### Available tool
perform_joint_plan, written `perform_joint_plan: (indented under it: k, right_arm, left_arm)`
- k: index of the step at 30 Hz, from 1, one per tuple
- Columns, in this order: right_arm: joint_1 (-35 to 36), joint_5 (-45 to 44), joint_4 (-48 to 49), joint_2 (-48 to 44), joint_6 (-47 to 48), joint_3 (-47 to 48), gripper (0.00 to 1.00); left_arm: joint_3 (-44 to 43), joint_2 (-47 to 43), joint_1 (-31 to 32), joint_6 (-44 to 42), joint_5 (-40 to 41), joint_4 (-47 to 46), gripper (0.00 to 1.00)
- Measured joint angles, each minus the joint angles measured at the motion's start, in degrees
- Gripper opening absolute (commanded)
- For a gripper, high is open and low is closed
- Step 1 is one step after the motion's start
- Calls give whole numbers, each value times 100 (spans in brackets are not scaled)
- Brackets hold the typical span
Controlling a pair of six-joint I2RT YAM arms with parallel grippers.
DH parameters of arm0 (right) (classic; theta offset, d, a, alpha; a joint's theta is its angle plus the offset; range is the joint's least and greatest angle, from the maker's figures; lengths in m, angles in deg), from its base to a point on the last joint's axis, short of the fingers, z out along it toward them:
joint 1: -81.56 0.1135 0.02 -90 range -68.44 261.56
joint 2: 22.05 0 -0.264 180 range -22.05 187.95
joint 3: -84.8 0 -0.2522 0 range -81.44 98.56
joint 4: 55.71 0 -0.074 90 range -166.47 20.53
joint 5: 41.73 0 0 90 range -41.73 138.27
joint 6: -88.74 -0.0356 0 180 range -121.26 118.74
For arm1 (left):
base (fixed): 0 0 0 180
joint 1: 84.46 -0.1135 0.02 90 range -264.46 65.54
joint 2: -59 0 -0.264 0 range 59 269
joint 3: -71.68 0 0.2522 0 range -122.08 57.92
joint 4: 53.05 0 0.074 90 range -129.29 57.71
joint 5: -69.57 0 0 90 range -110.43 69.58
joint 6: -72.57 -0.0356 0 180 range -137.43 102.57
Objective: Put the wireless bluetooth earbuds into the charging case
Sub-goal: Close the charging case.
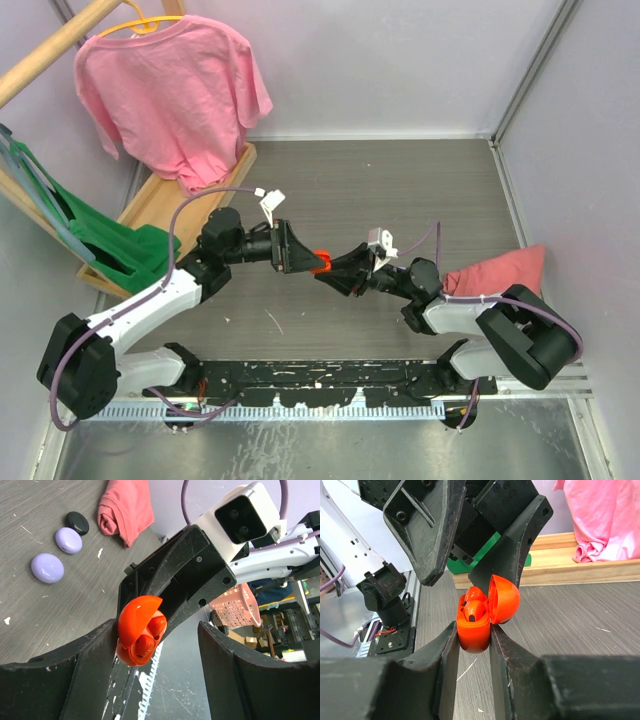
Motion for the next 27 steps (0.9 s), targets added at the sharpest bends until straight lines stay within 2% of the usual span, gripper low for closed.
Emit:
perform_joint_plan:
  k: [11,20,23,27]
  right_arm:
    - [-15,-9,114,0,-28,-7,2]
    - [-15,142,-422,-236,-140,-177,2]
    - [-15,13,-977,-623,-131,-175,2]
    - [-15,-424,-2352,-1213,-68,-70,2]
  left_arm:
    - [33,46,-2,350,-133,-629,61]
    - [114,37,-2,444,-256,-1220,63]
    - [114,-87,-37,264,-203,-916,65]
    - [24,-656,-85,-474,389,461,71]
